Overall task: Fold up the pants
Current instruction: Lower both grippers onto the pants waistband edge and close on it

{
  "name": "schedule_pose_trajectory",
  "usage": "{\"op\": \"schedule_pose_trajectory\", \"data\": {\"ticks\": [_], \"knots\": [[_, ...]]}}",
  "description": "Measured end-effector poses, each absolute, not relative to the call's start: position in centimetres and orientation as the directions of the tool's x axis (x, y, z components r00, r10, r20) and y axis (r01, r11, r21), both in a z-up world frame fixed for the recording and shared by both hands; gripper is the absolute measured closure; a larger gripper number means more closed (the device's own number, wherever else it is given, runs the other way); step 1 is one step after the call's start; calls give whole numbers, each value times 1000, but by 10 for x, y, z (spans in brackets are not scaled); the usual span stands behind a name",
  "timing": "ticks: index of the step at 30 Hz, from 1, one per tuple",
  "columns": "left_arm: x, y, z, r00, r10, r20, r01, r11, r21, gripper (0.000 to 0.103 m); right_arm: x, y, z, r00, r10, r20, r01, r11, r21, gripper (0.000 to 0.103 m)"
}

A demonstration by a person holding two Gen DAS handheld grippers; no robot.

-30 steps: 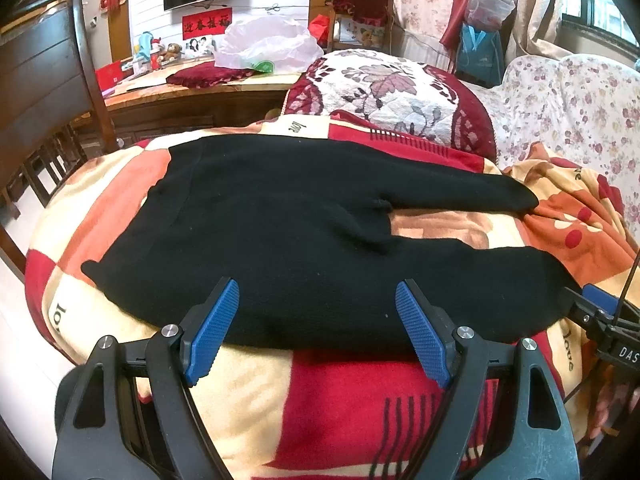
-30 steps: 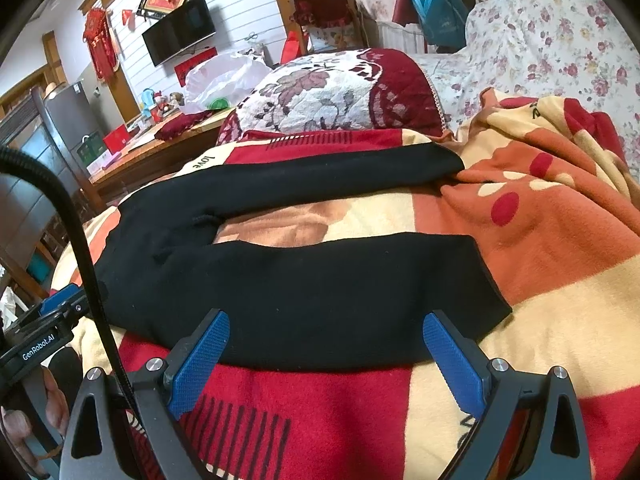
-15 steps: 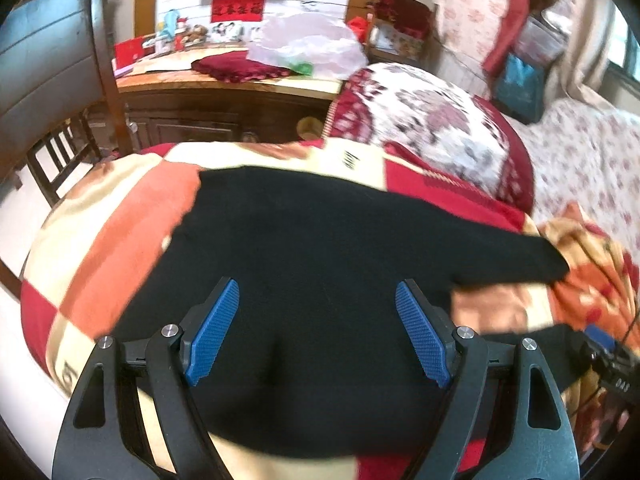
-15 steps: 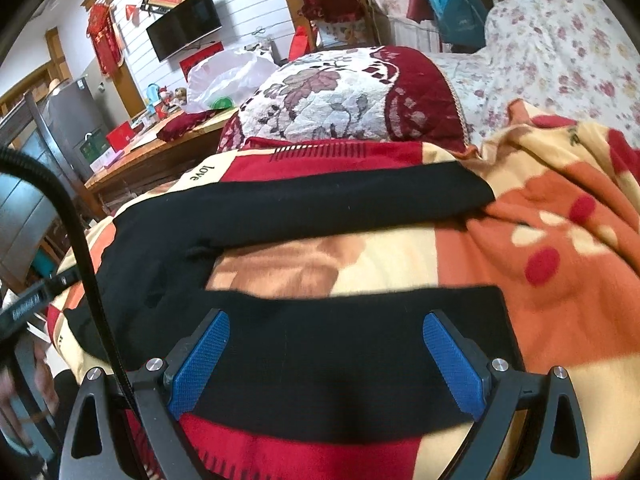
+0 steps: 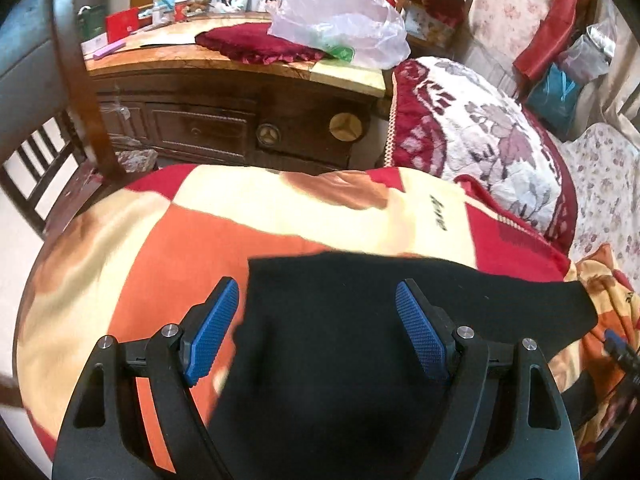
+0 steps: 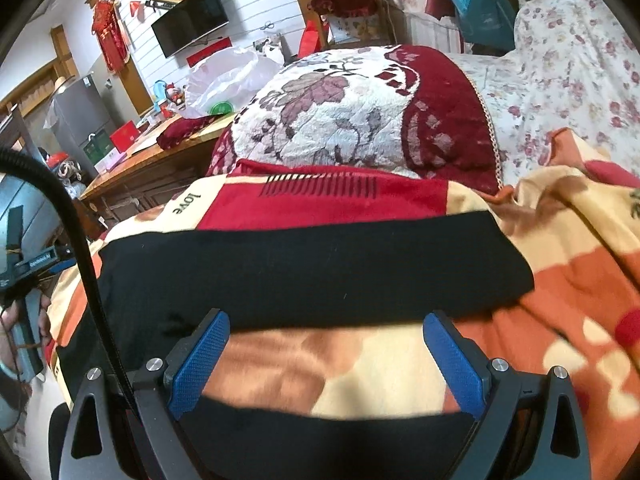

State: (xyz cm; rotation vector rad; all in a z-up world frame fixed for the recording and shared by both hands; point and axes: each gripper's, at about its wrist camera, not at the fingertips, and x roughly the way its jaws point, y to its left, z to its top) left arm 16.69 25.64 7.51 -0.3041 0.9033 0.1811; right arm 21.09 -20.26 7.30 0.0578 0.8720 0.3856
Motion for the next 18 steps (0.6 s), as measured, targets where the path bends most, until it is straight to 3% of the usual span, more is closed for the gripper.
{"op": "schedule_pose_trajectory", "data": {"ticks": [10, 18], "knots": [[194, 277, 66, 597, -62, -800, -175, 963, -205, 22, 246, -223, 76, 564, 336, -754, -274, 938, 213, 5], [195, 283, 57, 587, -27, -809, -171, 973, -157, 22, 251, -231, 73, 552, 347, -758, -253, 936, 245, 5]]}}
